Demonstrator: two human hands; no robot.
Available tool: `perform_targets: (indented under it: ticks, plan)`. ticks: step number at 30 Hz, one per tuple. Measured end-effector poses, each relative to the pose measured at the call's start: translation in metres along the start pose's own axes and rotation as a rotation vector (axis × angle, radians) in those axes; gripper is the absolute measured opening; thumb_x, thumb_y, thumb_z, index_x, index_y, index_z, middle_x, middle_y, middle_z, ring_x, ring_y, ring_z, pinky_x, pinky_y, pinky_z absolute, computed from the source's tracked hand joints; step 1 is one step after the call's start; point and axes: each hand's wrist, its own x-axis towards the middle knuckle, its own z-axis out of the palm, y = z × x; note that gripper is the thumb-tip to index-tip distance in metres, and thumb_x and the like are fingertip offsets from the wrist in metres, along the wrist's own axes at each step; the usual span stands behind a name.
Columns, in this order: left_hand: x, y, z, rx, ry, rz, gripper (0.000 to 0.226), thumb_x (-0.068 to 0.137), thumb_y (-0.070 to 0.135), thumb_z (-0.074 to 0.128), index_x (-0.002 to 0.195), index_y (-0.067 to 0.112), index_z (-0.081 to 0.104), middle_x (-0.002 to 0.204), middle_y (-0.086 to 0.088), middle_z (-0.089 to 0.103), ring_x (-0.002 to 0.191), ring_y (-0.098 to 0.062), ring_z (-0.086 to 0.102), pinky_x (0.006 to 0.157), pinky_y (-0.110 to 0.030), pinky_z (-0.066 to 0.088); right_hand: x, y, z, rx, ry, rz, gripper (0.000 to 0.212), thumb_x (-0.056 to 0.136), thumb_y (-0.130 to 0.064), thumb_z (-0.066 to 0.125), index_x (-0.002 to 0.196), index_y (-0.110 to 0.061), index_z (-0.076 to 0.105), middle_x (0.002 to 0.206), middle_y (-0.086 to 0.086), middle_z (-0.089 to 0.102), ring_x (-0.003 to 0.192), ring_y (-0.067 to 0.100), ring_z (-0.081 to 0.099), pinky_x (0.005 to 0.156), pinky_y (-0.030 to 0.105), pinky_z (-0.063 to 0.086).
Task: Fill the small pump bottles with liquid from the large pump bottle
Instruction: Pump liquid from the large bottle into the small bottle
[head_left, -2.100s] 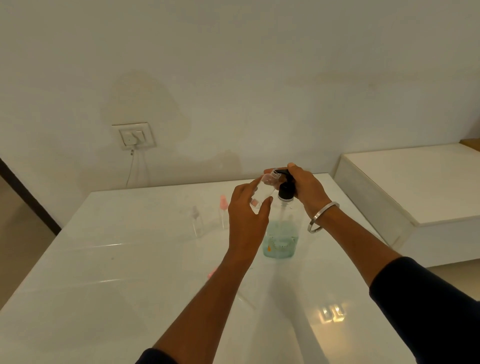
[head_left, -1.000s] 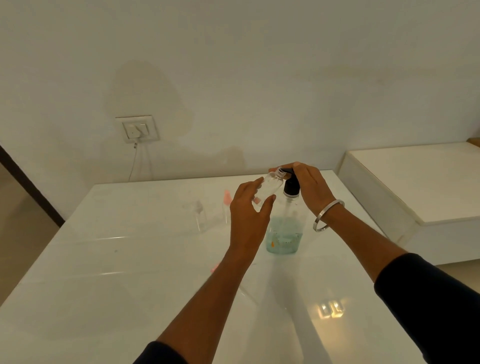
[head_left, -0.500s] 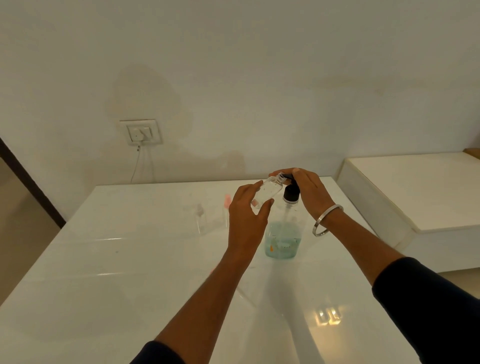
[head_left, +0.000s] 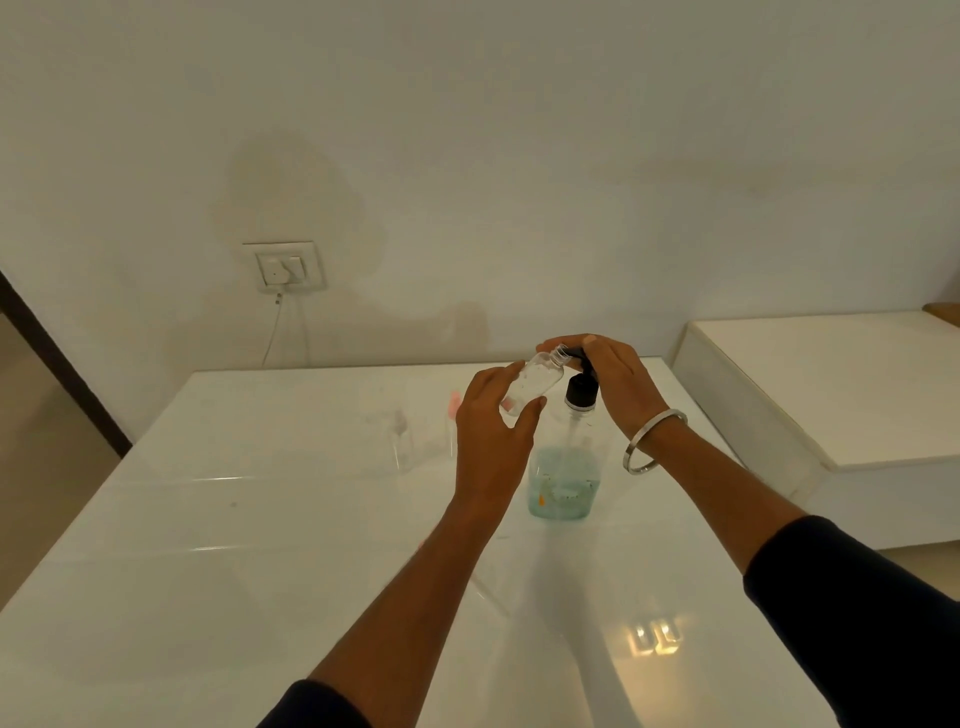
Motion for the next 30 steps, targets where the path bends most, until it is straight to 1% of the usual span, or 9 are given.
perform_targets:
  ticks: [3, 5, 7, 9, 15, 19, 21, 27, 30]
  plan:
    - [-0.0003, -0.0007, -0.0001, -0.001, -0.007, -0.011, 0.041, 0.083, 0.023, 0.070, 0.122, 0.018, 0.059, 0.115, 0.005, 0.060, 0.098, -0.005, 0.056, 0.084, -0.012, 0.047, -0.0010, 0.0033, 0.0007, 0.019, 0.020, -0.002, 0.042, 0.095, -0.024, 0.032, 0.107, 0.002, 0.063, 0.109, 0.010, 0.066, 0.100, 0.017, 0.063, 0.091, 0.016, 0.048]
    - [-0.0007, -0.0023, -0.0003, 0.003, -0.008, -0.012, 0.040, 0.083, 0.022, 0.070, 0.121, 0.018, 0.058, 0.114, 0.004, 0.060, 0.100, -0.007, 0.056, 0.084, -0.010, 0.046, -0.0020, 0.0051, 0.0025, 0.016, 0.043, 0.006, 0.035, 0.099, -0.011, 0.030, 0.104, -0.001, 0.063, 0.105, 0.007, 0.064, 0.090, 0.005, 0.063, 0.083, 0.007, 0.047]
    - [-0.0002, -0.0022, 0.0003, 0.002, -0.005, -0.005, 0.040, 0.082, 0.020, 0.071, 0.120, 0.018, 0.059, 0.113, 0.004, 0.060, 0.098, -0.008, 0.056, 0.082, -0.007, 0.044, -0.0013, 0.0073, 0.0025, 0.016, 0.072, 0.013, 0.035, 0.098, -0.007, 0.029, 0.102, -0.005, 0.064, 0.102, 0.005, 0.064, 0.082, -0.007, 0.062, 0.079, 0.004, 0.046]
    - [0.0002, -0.0023, 0.0013, 0.003, -0.002, 0.000, 0.039, 0.082, 0.018, 0.072, 0.119, 0.017, 0.060, 0.112, 0.003, 0.060, 0.096, -0.007, 0.056, 0.080, -0.007, 0.043, -0.0014, 0.0083, 0.0036, 0.023, 0.078, 0.017, 0.036, 0.098, -0.006, 0.029, 0.103, -0.003, 0.064, 0.100, 0.004, 0.064, 0.079, -0.011, 0.061, 0.078, 0.003, 0.045]
    - [-0.0011, -0.0018, 0.0004, 0.004, 0.000, 0.007, 0.039, 0.082, 0.021, 0.071, 0.120, 0.020, 0.060, 0.112, 0.007, 0.060, 0.099, -0.006, 0.056, 0.088, -0.023, 0.049, -0.0021, 0.0049, 0.0014, 0.026, 0.063, 0.009, 0.036, 0.098, -0.007, 0.028, 0.102, -0.005, 0.064, 0.101, 0.002, 0.065, 0.081, -0.009, 0.062, 0.077, 0.004, 0.045]
    - [0.0000, 0.0017, 0.0004, -0.009, -0.003, 0.001, 0.040, 0.083, 0.021, 0.070, 0.121, 0.017, 0.060, 0.113, 0.005, 0.060, 0.100, -0.008, 0.056, 0.086, -0.020, 0.048, 0.0009, 0.0016, -0.0027, 0.015, 0.029, 0.014, 0.037, 0.098, -0.008, 0.028, 0.107, 0.000, 0.063, 0.105, 0.004, 0.065, 0.082, -0.009, 0.062, 0.077, 0.004, 0.046]
    - [-0.0008, 0.0018, 0.0000, -0.007, -0.002, -0.004, 0.040, 0.083, 0.022, 0.070, 0.121, 0.018, 0.059, 0.114, 0.004, 0.060, 0.100, -0.008, 0.056, 0.085, -0.017, 0.048, 0.0005, 0.0032, -0.0019, -0.001, 0.030, 0.018, 0.039, 0.099, -0.009, 0.027, 0.109, 0.002, 0.063, 0.107, 0.009, 0.065, 0.085, -0.004, 0.063, 0.079, 0.005, 0.046]
    - [-0.0011, -0.0013, -0.0007, 0.005, -0.010, -0.010, 0.040, 0.083, 0.023, 0.070, 0.121, 0.019, 0.059, 0.114, 0.008, 0.058, 0.101, -0.007, 0.055, 0.087, -0.016, 0.047, -0.0006, 0.0067, 0.0002, -0.012, 0.056, 0.015, 0.038, 0.098, -0.008, 0.027, 0.107, 0.000, 0.063, 0.106, 0.007, 0.065, 0.084, -0.009, 0.061, 0.080, 0.003, 0.045]
    - [-0.0026, -0.0033, 0.0024, 0.007, -0.008, -0.025, 0.040, 0.083, 0.022, 0.070, 0.121, 0.019, 0.058, 0.113, 0.010, 0.057, 0.102, -0.004, 0.054, 0.087, -0.014, 0.046, -0.0012, 0.0104, 0.0029, 0.024, 0.055, -0.003, 0.038, 0.095, -0.015, 0.030, 0.104, -0.002, 0.064, 0.105, 0.008, 0.067, 0.088, -0.005, 0.063, 0.083, 0.007, 0.046]
